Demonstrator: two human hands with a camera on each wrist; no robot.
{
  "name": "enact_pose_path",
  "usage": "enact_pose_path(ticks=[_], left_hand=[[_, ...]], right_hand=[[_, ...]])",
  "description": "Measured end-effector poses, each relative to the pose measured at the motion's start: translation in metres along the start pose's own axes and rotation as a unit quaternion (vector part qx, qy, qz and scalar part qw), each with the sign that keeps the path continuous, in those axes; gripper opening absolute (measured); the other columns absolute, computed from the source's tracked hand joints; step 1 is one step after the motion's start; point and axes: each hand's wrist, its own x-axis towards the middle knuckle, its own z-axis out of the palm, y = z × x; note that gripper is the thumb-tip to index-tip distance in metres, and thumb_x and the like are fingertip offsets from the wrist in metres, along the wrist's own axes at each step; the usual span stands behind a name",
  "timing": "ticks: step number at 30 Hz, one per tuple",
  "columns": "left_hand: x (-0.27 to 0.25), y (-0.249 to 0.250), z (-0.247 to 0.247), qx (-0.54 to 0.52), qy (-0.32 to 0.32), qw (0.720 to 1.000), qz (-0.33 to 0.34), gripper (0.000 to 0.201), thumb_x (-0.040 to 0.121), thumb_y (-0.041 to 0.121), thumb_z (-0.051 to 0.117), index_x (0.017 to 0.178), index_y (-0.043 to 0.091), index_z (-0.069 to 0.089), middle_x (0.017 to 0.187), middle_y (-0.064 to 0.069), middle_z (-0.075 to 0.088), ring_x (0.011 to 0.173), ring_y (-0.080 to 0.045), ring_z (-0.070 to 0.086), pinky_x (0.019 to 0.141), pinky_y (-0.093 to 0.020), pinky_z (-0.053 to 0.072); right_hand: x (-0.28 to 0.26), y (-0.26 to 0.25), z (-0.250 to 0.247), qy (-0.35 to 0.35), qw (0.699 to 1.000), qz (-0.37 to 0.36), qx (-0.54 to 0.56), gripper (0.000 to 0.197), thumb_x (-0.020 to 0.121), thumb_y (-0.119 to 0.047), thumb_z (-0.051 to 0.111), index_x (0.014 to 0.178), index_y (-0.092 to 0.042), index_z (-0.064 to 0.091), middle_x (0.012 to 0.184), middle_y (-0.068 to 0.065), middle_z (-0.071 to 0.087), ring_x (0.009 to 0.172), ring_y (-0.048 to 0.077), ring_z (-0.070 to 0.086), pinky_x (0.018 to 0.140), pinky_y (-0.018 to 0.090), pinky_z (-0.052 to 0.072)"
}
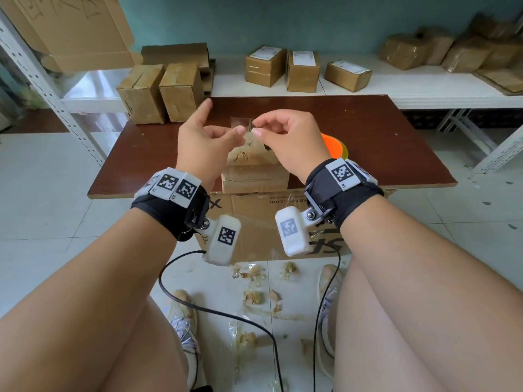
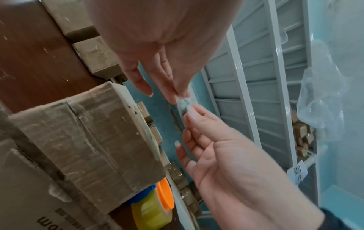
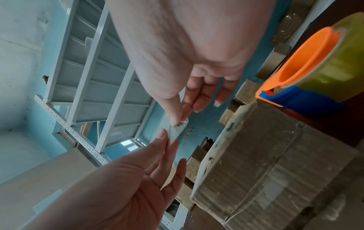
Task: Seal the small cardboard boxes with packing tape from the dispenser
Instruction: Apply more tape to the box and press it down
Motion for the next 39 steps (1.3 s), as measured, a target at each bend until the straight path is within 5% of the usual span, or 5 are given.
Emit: enact_pose_path(ticks=[5,9,13,20,39], left_hand=[[0.001,0.009,-0.002,0.018,0.003,1.000,0.010,0.023,0.090,0.022,0.087,0.107,0.010,0.078,0.086,-0.004,0.082,0.086,-0.015,0.081,0.083,-0.031,0.063],[0.005,0.004,-0.005,0.046,0.017,0.998,0.030,0.013,0.088,0.027,0.087,0.085,0.020,0.077,0.085,-0.002,0.081,0.085,-0.016,0.077,0.091,-0.046,0.064],[0.007,0.004,-0.010,0.063,0.025,0.997,0.026,0.015,0.087,0.032,0.088,0.079,0.028,0.076,0.081,0.009,0.076,0.077,-0.004,0.067,0.085,-0.035,0.061],[0.009,-0.003,-0.022,0.076,-0.016,0.997,-0.013,0.014,0.089,0.026,0.088,0.085,0.021,0.075,0.074,-0.001,0.073,0.071,-0.011,0.065,0.085,-0.040,0.062],[0.012,-0.011,-0.017,0.094,0.042,0.988,-0.114,0.051,0.088,0.030,0.088,0.132,0.018,0.066,0.096,0.007,0.076,0.086,0.002,0.066,0.069,-0.016,0.043]], right_hand=[[0.004,-0.002,0.001,0.025,0.997,0.069,-0.005,0.065,0.094,-0.030,0.079,0.151,-0.012,0.054,0.088,-0.005,0.077,0.101,0.005,0.066,0.103,0.022,0.046],[0.003,-0.006,0.006,0.040,0.997,0.061,-0.016,0.011,0.091,-0.034,0.081,0.098,-0.026,0.080,0.084,-0.009,0.074,0.083,0.008,0.068,0.088,0.042,0.060],[0.005,-0.003,0.007,0.037,0.998,0.059,0.006,0.008,0.090,-0.033,0.082,0.087,-0.025,0.080,0.075,-0.010,0.071,0.072,0.007,0.062,0.079,0.038,0.058],[0.005,0.001,0.008,-0.003,0.995,0.098,-0.015,0.032,0.084,-0.039,0.087,0.109,-0.020,0.078,0.086,-0.008,0.077,0.084,0.008,0.073,0.084,0.031,0.059],[0.006,0.003,0.015,-0.022,0.988,0.124,-0.090,0.019,0.087,-0.034,0.085,0.078,-0.018,0.081,0.093,-0.008,0.077,0.095,0.010,0.071,0.094,0.037,0.058]])
